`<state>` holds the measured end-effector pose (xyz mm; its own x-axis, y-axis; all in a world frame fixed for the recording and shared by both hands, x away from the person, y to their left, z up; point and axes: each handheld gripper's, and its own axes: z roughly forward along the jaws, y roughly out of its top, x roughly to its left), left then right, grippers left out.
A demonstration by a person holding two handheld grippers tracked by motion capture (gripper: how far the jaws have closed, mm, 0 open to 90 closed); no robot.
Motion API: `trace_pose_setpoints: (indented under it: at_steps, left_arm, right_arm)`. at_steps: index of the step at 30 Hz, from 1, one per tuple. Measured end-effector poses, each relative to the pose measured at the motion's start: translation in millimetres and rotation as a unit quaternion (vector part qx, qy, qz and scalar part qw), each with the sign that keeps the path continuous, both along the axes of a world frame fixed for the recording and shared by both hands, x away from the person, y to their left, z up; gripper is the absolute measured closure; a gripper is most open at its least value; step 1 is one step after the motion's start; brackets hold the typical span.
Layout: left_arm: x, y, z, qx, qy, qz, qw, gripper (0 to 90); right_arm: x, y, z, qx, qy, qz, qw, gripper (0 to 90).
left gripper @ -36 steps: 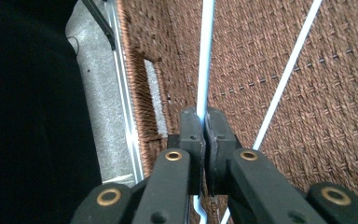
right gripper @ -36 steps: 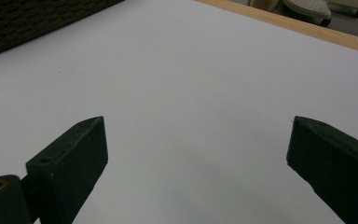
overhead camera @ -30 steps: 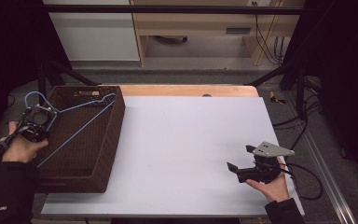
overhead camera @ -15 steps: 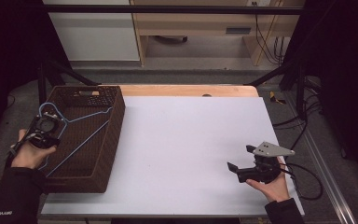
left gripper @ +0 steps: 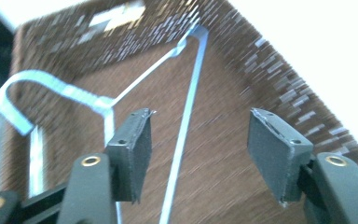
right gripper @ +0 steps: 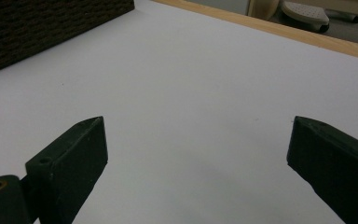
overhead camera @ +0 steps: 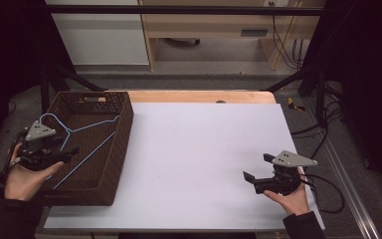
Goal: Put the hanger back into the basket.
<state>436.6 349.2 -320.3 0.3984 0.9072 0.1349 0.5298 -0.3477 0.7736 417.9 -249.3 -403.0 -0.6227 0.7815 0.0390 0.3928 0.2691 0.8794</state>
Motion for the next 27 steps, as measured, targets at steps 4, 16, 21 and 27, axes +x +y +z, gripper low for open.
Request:
trace_pose_setpoints:
  at_steps: [4,16,21,27]
  left_arm:
    - [-12.6,-23.3,2.0,-0.046,-0.044,-0.042,0.9971,30.6]
    - [-38.8,-86.7,-18.5,-0.118,-0.082,-0.123,0.9819,12.3]
    - [-40.2,-100.7,-34.6,-0.117,-0.084,-0.134,0.9805,10.1]
    - [-40.5,-105.3,-48.1,-0.126,-0.074,-0.146,0.9785,9.3]
  right_arm:
    - [-1.0,-1.0,1.2,0.01,-0.002,-0.002,1.0,5.6]
    - [-3.1,-4.7,4.0,0.026,-0.016,-0.003,0.9995,5.0]
    - [-4.1,-6.2,3.9,0.026,-0.017,-0.005,0.9995,4.9]
    - [-4.4,-8.3,4.1,0.029,-0.023,-0.006,0.9993,4.8]
